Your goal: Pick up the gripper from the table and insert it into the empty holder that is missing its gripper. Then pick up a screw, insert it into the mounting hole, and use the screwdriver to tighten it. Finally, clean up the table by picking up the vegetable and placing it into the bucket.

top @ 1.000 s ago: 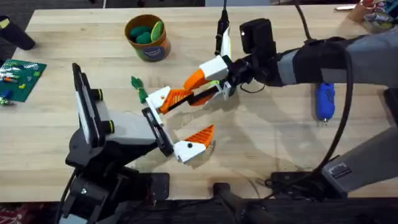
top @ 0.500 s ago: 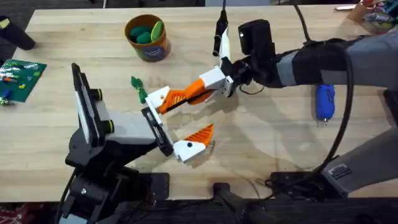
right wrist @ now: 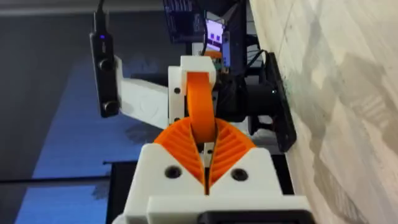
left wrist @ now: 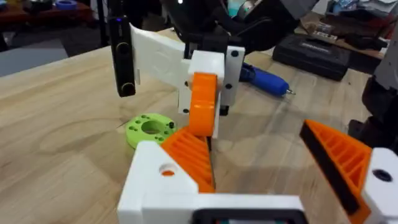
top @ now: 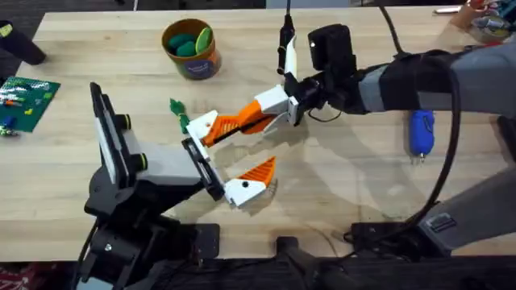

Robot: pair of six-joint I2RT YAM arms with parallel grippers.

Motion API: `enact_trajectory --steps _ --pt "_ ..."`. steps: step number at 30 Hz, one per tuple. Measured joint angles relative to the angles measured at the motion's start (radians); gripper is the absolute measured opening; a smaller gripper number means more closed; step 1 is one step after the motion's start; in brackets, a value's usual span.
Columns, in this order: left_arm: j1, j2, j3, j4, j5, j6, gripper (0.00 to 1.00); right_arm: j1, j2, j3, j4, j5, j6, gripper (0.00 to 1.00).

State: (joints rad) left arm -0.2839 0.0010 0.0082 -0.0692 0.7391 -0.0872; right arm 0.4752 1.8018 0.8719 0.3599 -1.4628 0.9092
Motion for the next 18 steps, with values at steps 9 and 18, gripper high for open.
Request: enact_trajectory --steps 9,18 --pt "0.001 0.004 0.0 0.0 0.005 -0.009 0.986 -0.014 -0.009 0.0 0.024 0.057 0.043 0.019" --pt "0.001 0.005 0.0 0.001 -0.005 -0.009 0.986 -0.005 -0.009 0.0 0.1 0.091 0.11 0.019"
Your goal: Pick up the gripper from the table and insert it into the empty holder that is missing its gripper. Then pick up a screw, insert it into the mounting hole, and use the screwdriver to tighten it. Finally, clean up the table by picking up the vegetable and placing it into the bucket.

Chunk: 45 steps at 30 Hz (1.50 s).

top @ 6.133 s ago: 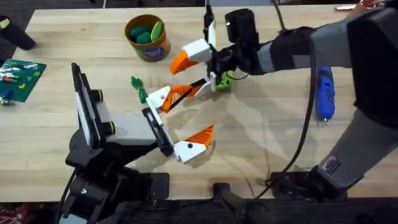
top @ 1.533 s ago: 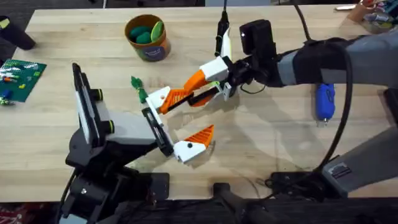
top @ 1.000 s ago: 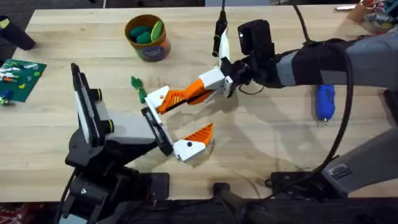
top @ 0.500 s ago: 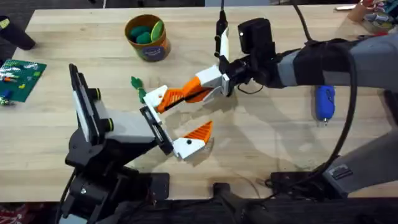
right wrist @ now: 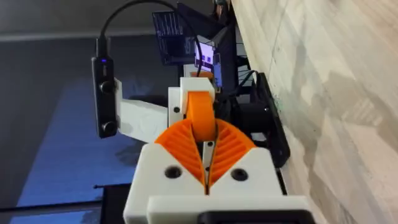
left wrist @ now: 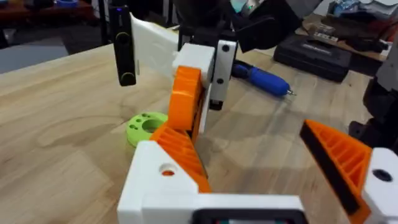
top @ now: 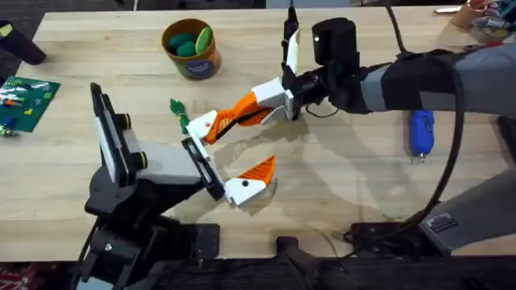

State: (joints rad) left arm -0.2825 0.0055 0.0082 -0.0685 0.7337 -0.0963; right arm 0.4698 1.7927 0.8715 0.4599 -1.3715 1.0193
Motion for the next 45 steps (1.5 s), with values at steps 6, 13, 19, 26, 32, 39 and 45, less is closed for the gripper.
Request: enact_trajectory --steps 6,13,19,26,32,39,45 --pt "0.0 0.0 0.0 0.0 -0.004 -0.001 0.986 0.002 0.0 0.0 0.004 0.006 0.022 0.019" --pt "0.0 0.0 0.0 0.0 -0.002 -0.002 0.986 -0.001 -0.008 -0.011 0.006 0.014 0.043 0.019" --pt "-0.001 0.0 0.0 0.0 0.02 -0.002 0.986 0.001 -0.121 -0.104 0.009 0.113 0.071 0.019" --pt "0.002 0.0 0.0 -0.002 0.003 -0.013 0.986 0.055 -0.195 -0.158 0.035 0.253 0.124 0.019" --pt "0.016 0.002 0.0 -0.002 -0.049 -0.03 0.987 0.109 -0.205 -0.158 0.063 0.39 0.153 0.019" --pt "0.018 0.007 0.0 -0.001 -0.077 -0.036 0.987 0.131 -0.211 -0.158 0.067 0.459 0.161 0.019" --pt "0.018 0.008 0.0 -0.001 -0.084 -0.038 0.986 0.137 -0.212 -0.158 0.067 0.473 0.163 0.019"
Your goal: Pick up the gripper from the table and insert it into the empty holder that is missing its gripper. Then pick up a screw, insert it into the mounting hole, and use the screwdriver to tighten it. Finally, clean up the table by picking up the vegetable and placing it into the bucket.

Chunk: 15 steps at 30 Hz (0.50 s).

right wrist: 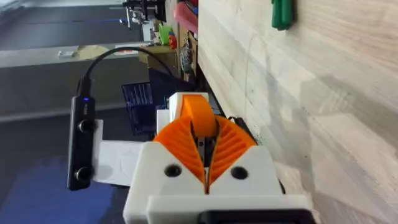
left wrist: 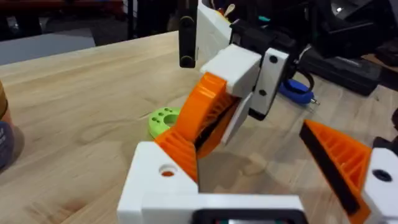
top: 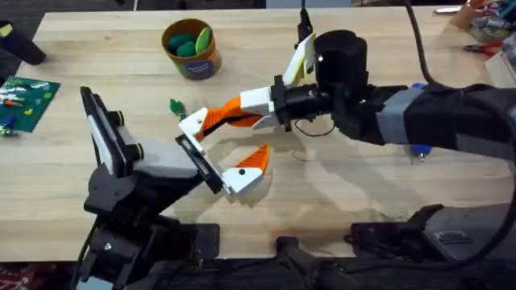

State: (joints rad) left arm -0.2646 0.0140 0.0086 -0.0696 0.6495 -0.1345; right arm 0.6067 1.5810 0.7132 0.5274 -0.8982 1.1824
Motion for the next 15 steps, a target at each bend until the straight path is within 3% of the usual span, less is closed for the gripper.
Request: enact_trajectory --steps 8,15 --pt "0.0 0.0 0.0 0.0 0.0 -0.001 0.987 0.0 0.0 0.0 -0.001 -0.002 0.0 0.019" --pt "0.0 0.0 0.0 0.0 0.0 -0.001 0.987 0.0 0.0 0.0 -0.006 -0.013 0.001 0.091"
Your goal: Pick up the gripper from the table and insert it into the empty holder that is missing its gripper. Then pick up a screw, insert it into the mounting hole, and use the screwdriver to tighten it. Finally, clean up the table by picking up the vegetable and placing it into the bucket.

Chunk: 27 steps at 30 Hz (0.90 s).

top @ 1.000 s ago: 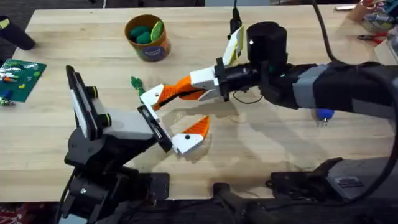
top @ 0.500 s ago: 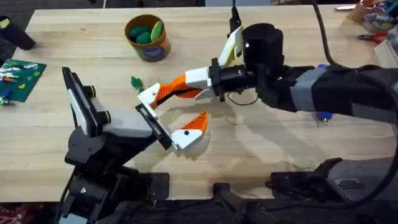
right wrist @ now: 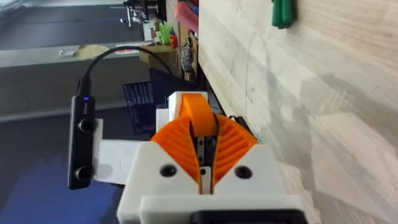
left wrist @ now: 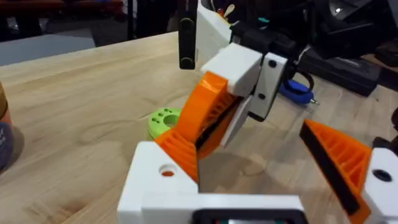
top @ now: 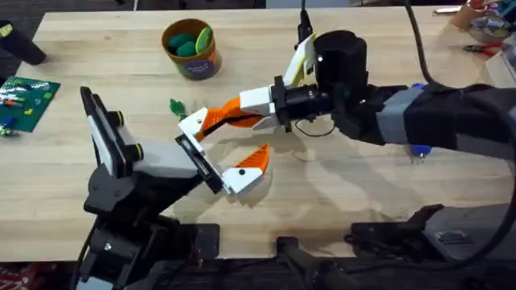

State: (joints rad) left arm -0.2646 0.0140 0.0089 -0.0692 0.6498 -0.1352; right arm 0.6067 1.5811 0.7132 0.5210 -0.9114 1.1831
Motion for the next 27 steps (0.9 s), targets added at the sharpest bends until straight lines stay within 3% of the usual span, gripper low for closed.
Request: enact_trajectory --steps 13,27 --pt "0.0 0.0 0.0 0.001 0.001 0.008 0.987 0.0 0.0 -0.002 -0.013 -0.022 0.0 0.283" --pt "-0.01 -0.003 0.0 0.002 0.043 0.031 0.986 0.023 0.014 -0.012 -0.028 -0.047 0.0 0.688"
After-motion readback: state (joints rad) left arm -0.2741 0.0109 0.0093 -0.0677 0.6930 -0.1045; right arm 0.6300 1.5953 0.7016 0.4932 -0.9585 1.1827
